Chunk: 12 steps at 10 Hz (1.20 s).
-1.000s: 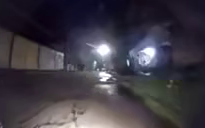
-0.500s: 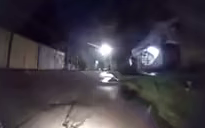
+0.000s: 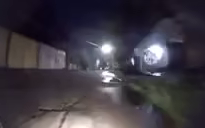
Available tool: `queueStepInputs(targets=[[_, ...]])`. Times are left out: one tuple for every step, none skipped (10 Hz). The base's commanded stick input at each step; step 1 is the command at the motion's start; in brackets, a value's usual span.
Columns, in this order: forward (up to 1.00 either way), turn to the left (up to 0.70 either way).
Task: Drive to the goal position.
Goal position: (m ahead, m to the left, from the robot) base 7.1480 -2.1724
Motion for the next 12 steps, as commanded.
queueStepInputs(targets=[[0.70,0.00],[0.70,0.00],[0.70,-0.14],[0.70,-0.35],[0.70,-0.35],[0.70,-0.35],[0.70,-0.35],[0.70,-0.22],[0.70,-0.03],[0.70,0.00],[0.70,0.00],[0.70,0.00]])
